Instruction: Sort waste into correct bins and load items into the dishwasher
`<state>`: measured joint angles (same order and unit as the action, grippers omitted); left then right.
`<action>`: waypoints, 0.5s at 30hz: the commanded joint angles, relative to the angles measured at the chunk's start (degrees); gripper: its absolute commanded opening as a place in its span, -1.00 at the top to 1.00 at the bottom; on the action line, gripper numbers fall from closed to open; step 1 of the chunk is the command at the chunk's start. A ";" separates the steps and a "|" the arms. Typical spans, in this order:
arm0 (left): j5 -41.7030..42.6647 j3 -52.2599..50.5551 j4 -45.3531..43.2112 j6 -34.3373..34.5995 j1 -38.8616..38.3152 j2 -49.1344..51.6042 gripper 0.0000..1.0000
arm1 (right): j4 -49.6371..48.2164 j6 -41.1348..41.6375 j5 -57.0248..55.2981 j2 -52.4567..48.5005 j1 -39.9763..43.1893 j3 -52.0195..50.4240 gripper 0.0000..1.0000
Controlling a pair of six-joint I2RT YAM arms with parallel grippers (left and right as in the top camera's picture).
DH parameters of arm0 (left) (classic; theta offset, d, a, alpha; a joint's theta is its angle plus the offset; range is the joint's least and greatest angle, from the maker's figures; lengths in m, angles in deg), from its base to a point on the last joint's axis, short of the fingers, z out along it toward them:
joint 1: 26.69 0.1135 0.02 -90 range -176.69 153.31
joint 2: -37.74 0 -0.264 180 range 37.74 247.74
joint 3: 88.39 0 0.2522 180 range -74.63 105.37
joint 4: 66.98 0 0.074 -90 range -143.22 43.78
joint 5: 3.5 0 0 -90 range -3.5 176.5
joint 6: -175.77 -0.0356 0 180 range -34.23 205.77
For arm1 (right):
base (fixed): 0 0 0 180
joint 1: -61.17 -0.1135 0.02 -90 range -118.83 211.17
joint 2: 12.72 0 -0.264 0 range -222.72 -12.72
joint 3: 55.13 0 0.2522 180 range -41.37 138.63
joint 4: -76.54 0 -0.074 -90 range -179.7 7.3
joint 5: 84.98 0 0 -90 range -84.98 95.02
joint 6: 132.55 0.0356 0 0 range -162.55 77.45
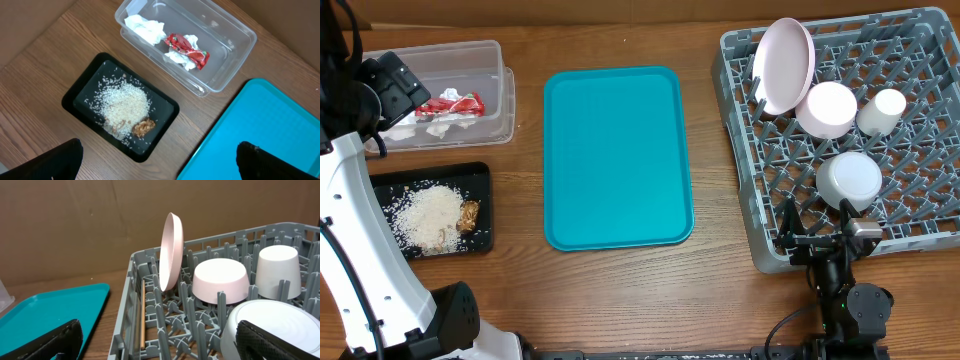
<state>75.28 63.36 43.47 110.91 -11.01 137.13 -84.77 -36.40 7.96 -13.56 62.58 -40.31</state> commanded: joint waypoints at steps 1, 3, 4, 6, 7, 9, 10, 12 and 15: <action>-0.55 -1.27 0.11 0.59 -1.44 -2.40 -1.00 | -0.33 -0.20 -0.33 0.68 -0.13 -0.59 -1.00; -0.55 -3.61 0.09 0.59 -2.58 -5.27 -1.00 | -0.31 -0.20 -0.33 0.68 -0.11 -0.61 -1.00; -0.55 -5.18 0.11 0.59 -3.37 -6.84 -1.00 | -0.31 -0.20 -0.33 0.68 -0.13 -0.59 -1.00; -0.55 -8.92 0.09 0.59 -5.42 -10.19 -0.99 | -0.33 -0.20 -0.33 0.68 -0.11 -0.59 -1.00; -0.55 -11.06 0.11 0.59 -6.49 -11.98 -0.99 | -0.31 -0.20 -0.33 0.68 -0.13 -0.61 -1.00; -0.55 -16.09 0.11 0.59 -8.72 -16.20 -0.99 | -0.31 -0.20 -0.33 0.68 -0.11 -0.61 -1.00; -0.55 -18.38 0.11 0.59 -9.66 -18.32 -1.00 | -0.31 -0.20 -0.33 0.68 -0.13 -0.59 -1.00; -0.55 -22.69 0.11 0.59 -11.02 -22.71 -1.00 | -0.31 -0.20 -0.35 0.68 -0.11 -0.59 -1.00; -0.55 -28.55 0.11 0.59 -11.43 -29.57 -1.00 | -0.33 -0.20 -0.33 0.68 -0.13 -0.59 -1.00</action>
<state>75.30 38.40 43.49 110.91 -22.14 112.26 -84.77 -36.38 7.96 -13.56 62.58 -40.31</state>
